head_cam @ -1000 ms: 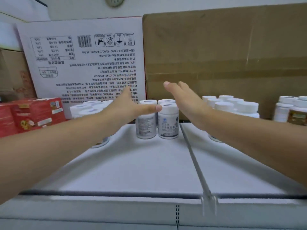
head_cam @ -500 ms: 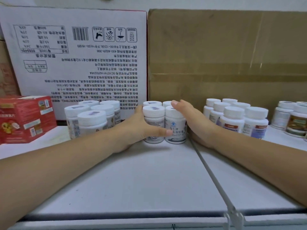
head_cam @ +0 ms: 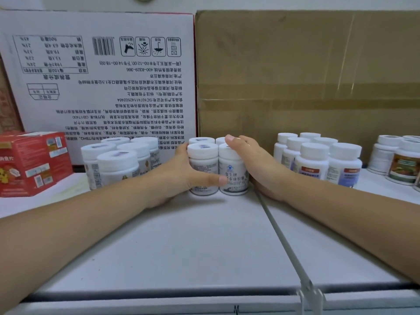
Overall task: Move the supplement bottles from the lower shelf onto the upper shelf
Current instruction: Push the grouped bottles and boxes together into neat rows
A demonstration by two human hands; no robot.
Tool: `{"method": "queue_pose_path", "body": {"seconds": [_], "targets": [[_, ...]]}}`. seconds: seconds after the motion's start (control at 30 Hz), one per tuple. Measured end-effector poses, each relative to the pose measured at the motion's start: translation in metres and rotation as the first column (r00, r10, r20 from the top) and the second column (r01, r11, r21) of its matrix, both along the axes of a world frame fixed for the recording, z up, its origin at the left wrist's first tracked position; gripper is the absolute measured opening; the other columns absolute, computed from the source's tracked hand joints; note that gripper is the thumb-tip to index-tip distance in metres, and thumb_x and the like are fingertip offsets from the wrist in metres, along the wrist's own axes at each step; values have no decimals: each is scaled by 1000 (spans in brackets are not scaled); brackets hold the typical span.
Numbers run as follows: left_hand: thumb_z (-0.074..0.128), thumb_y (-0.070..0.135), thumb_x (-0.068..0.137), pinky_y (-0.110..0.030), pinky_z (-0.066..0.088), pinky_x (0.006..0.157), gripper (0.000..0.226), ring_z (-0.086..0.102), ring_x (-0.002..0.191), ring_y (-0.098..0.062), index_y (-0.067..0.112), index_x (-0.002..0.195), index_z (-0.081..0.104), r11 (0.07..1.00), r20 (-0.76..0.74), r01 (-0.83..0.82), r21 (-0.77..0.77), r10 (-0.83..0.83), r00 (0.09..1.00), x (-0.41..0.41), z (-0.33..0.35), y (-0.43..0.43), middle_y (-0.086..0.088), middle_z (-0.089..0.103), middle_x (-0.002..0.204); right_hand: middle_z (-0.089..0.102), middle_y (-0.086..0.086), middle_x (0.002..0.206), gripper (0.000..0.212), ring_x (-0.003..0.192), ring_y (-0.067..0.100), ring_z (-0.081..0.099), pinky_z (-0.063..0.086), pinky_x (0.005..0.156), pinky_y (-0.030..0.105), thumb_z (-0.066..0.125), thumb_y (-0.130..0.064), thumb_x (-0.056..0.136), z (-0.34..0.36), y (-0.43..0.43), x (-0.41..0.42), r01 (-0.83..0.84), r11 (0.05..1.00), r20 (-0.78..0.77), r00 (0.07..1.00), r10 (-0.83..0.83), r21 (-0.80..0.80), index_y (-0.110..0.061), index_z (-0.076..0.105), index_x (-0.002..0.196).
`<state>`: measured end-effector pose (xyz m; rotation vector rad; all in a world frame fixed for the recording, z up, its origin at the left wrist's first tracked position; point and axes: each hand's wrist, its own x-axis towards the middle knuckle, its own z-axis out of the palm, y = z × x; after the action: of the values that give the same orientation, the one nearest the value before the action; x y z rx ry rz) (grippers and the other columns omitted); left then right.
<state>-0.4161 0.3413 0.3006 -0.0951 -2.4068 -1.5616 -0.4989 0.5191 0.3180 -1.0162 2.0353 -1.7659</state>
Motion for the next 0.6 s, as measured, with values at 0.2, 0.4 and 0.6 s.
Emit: {"method": "queue_pose_path", "body": {"seconds": [0.2,0.4,0.6], "targets": [[97,41,53,-42,43,107,111,59,123,-18,27,144,35,999,-8,-34,-17,33,999,2,0,3,2,62,134,53,-2,133,106,117,15,57,44,105,41,53,-78,63,1,4,5,38,999,-65,997,-37,12,-23,24,149],[95,44,56,-41,43,108,108,59,123,-16,28,144,35,999,-4,-36,-18,36,999,6,1,6,4,61,134,53,-2,133,109,116,15,57,44,104,40,54,-80,60,1,2,5,44,999,-57,997,-44,5,-23,25,148],[93,55,45,-40,45,107,120,60,120,-9,27,144,32,987,0,-145,-69,146,989,20,8,16,10,60,133,32,-5,155,99,138,15,37,29,107,30,52,-75,76,10,6,11,49,999,-54,997,-48,15,-25,17,153]]}}
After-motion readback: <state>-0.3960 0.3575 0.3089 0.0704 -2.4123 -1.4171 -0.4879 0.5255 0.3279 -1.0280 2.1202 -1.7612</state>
